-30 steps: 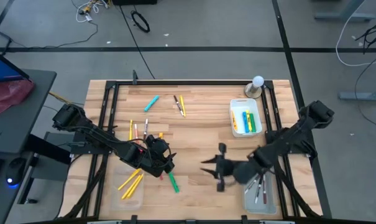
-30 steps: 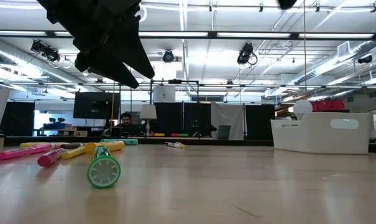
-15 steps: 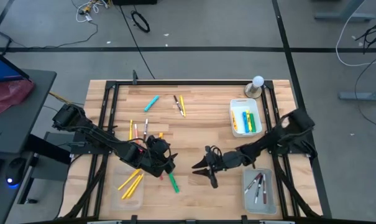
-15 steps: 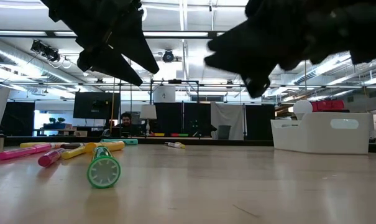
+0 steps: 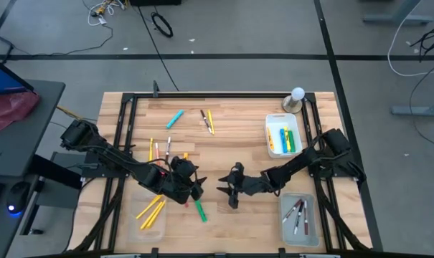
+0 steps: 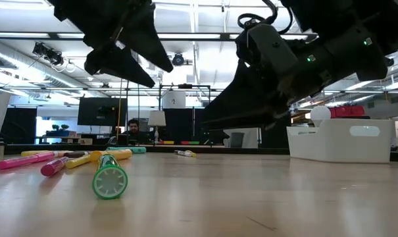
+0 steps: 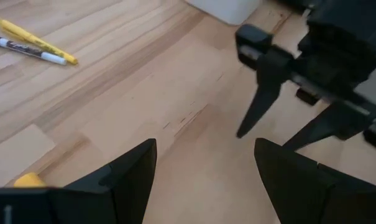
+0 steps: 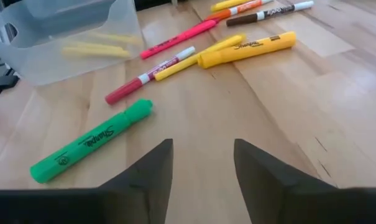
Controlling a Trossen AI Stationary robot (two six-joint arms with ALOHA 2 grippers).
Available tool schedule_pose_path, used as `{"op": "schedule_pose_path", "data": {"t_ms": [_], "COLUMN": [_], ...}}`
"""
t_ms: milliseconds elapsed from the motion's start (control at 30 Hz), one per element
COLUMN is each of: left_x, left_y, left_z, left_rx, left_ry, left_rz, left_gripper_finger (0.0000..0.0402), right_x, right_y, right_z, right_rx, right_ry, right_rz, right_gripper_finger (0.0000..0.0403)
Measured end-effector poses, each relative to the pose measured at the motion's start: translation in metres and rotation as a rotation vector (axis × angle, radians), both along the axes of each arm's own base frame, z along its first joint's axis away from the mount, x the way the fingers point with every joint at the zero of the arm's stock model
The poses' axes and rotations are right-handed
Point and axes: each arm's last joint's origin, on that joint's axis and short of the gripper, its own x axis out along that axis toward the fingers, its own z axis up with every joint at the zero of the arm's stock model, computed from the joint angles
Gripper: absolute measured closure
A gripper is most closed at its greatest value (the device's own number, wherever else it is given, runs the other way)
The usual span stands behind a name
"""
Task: Pick & Place Markers
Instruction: Put the yellow pen into the transparent bin
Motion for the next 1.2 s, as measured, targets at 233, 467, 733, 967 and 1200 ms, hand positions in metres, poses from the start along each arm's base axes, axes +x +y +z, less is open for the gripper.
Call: {"op": "schedule_pose_path", "data": {"t_ms": [233, 467, 733, 967, 1200], "left_x": [0.009, 0.017, 0.019, -0.003, -0.028], "left_y": [0.017, 0.036, 0.073, 0.110, 0.141], "left_z": [0.008, 0.011, 0.003, -0.017, -0.023], "left_rx": [0.171, 0.183, 0.262, 0.103, 0.058], "left_ry": [-0.070, -0.083, 0.099, 0.451, 0.705], "left_rz": [0.113, 0.173, 0.197, 0.220, 0.355], "left_gripper_finger": [0.0126, 0.0126, 0.0126, 0.0126, 0.0126], "right_x": [-0.001, -0.001, -0.001, -0.001, -0.001], "right_y": [0.004, 0.004, 0.004, 0.004, 0.004], "right_z": [0.000, 0.001, 0.001, 0.001, 0.001], "right_rx": [0.022, 0.024, 0.025, 0.025, 0.025], "right_ry": [-0.001, -0.006, -0.006, -0.006, -0.007], "right_rz": [0.040, 0.040, 0.040, 0.040, 0.040], "right_gripper_finger": [0.0225, 0.0224, 0.0224, 0.0224, 0.0224]}}
